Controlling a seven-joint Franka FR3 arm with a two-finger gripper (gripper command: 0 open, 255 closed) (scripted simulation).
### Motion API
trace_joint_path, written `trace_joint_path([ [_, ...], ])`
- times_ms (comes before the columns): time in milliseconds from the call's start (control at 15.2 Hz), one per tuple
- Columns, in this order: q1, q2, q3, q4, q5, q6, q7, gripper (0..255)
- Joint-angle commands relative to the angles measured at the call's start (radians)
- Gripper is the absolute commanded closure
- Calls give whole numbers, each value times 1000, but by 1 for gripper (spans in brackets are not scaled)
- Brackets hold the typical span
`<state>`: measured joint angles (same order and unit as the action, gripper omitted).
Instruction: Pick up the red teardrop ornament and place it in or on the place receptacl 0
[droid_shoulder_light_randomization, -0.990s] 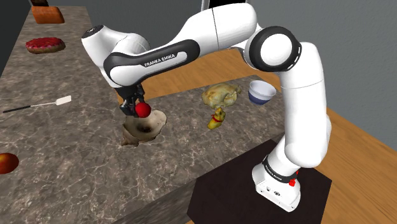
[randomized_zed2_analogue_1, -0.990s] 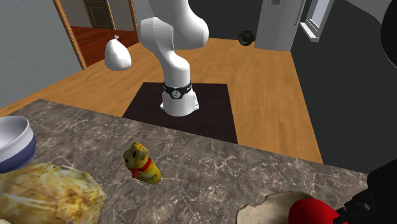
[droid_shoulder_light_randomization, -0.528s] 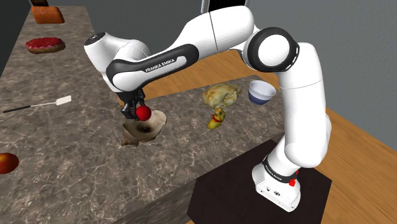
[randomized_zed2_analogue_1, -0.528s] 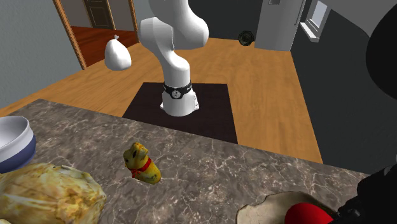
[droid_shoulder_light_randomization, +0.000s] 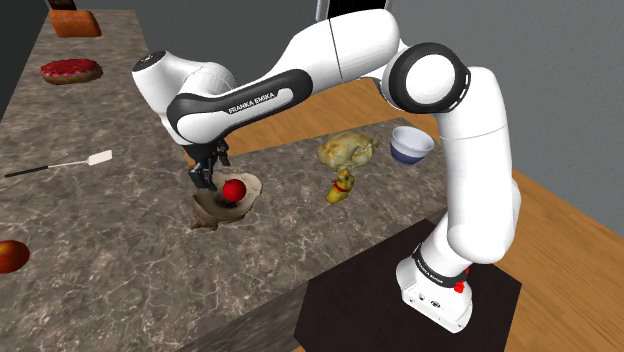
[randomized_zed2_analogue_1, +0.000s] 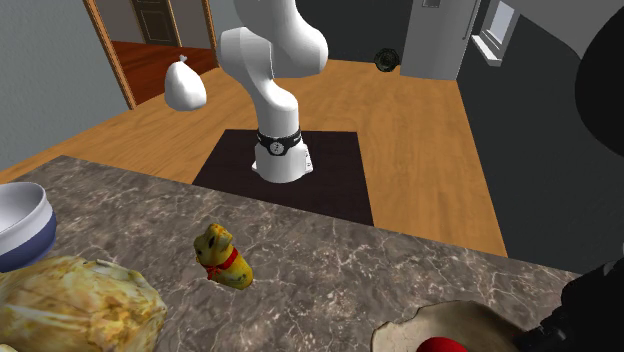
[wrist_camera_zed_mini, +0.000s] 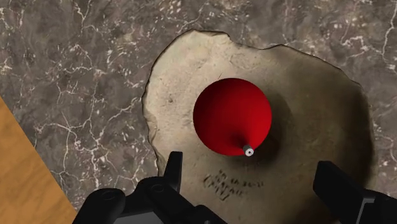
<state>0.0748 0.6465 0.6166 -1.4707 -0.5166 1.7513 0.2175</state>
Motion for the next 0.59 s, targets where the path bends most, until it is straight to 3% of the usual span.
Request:
trace_joint_path([
  [0, 0, 0, 0, 0, 0, 0, 0, 0],
  [264, 37, -2, 8, 126, 15, -120, -21, 0],
  [528, 37, -2, 8, 126, 15, -120, -21, 0],
])
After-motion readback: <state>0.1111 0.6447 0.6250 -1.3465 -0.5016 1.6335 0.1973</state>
